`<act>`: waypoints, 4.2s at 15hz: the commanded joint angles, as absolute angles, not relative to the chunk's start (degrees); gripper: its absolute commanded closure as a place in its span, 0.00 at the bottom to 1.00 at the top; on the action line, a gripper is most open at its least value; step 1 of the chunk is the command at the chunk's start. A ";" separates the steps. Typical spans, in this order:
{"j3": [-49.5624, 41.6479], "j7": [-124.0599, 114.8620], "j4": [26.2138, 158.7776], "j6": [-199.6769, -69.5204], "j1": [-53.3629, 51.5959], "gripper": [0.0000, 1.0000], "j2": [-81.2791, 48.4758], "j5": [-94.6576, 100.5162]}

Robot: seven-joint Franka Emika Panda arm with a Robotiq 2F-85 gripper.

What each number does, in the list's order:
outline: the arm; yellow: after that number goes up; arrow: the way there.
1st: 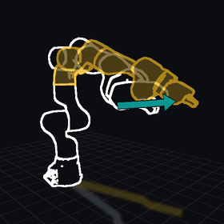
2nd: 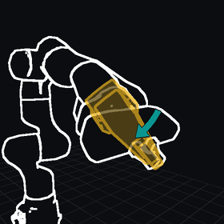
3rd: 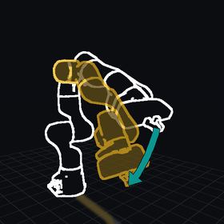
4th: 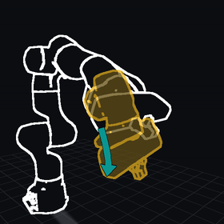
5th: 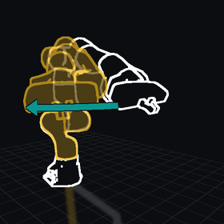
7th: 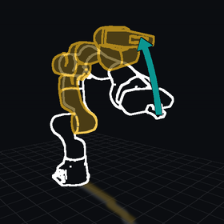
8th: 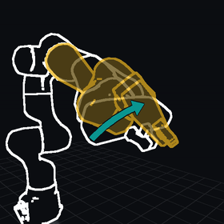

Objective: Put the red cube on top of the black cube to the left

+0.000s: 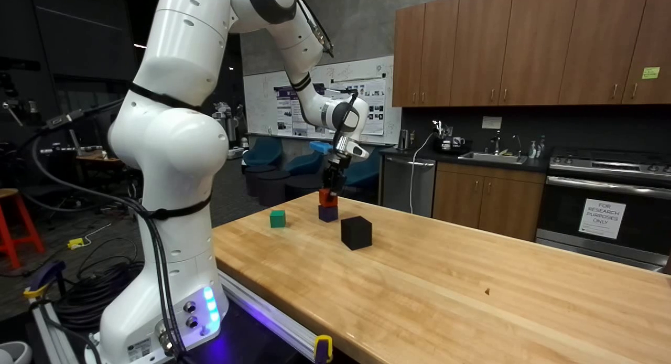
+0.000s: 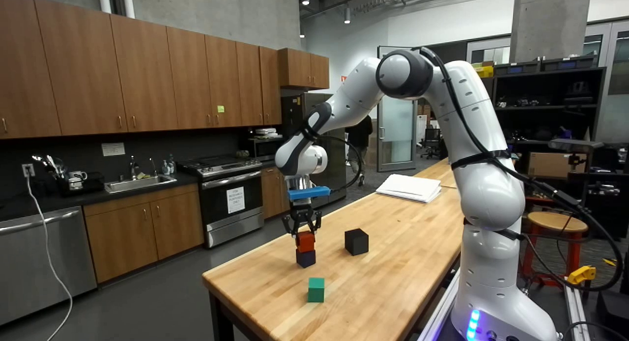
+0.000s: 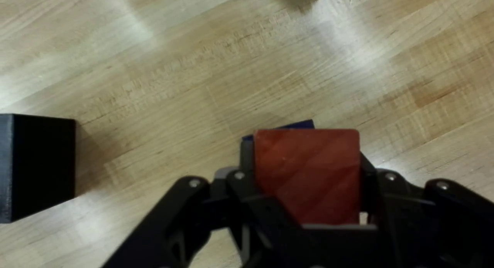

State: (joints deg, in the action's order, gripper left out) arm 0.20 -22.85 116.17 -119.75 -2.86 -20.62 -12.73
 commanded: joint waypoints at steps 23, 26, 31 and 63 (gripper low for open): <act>0.90 -11.48 115.16 -117.28 -3.16 0.70 -21.08 -9.21; 0.94 -11.73 114.96 -117.21 -3.64 0.70 -21.32 -8.58; 0.94 -11.99 115.04 -117.16 -3.98 0.17 -21.42 -7.48; 2.07 -10.91 132.95 -121.56 -4.15 0.00 0.18 -3.43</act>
